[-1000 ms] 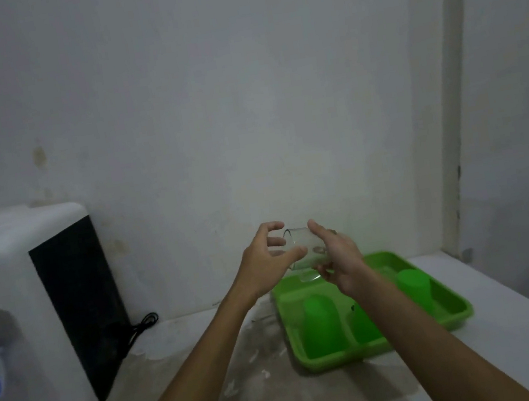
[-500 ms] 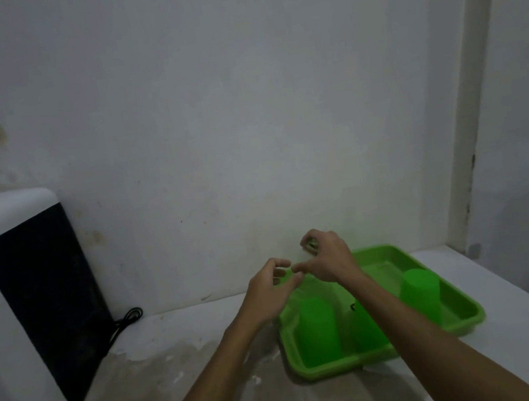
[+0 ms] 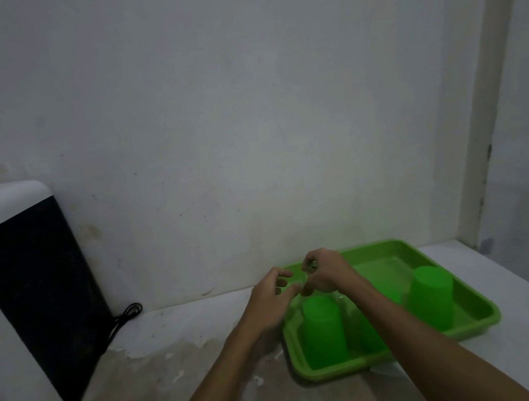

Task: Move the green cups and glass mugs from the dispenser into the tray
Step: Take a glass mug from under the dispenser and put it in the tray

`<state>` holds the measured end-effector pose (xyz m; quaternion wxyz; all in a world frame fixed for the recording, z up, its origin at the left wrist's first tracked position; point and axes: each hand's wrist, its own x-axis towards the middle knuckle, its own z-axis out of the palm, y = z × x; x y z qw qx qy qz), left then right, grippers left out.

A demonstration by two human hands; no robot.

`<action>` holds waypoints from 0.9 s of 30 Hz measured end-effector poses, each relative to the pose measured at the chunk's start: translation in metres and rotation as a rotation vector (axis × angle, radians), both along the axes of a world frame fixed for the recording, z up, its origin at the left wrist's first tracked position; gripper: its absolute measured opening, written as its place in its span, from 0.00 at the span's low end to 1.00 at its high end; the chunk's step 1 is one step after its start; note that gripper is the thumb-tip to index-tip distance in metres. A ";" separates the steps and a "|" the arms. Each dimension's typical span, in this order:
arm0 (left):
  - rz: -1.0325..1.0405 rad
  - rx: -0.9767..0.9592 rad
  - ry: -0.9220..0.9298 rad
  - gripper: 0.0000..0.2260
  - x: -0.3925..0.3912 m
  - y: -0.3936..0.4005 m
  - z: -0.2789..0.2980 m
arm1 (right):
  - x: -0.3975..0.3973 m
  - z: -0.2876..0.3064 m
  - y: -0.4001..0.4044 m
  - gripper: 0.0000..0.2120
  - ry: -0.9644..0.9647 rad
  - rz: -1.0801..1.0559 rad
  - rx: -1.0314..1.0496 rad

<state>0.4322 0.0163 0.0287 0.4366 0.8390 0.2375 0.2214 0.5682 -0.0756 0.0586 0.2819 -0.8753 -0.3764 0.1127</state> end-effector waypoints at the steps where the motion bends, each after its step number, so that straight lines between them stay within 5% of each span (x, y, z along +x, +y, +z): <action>1: 0.001 0.003 0.002 0.13 -0.001 0.000 0.000 | 0.000 -0.002 0.001 0.27 0.008 0.000 -0.002; 12: -0.004 0.009 -0.013 0.13 -0.009 0.000 0.001 | -0.005 0.001 0.004 0.23 0.018 -0.007 -0.019; 16: 0.006 0.077 -0.077 0.11 -0.023 0.002 0.009 | -0.018 0.017 -0.002 0.25 -0.162 -0.050 -0.065; 19: 0.020 0.112 -0.163 0.06 -0.046 0.004 0.018 | -0.037 0.039 -0.002 0.20 -0.264 -0.048 0.035; 27: 0.107 0.204 -0.292 0.07 -0.156 0.024 0.040 | -0.136 0.069 0.033 0.07 -0.059 0.198 0.352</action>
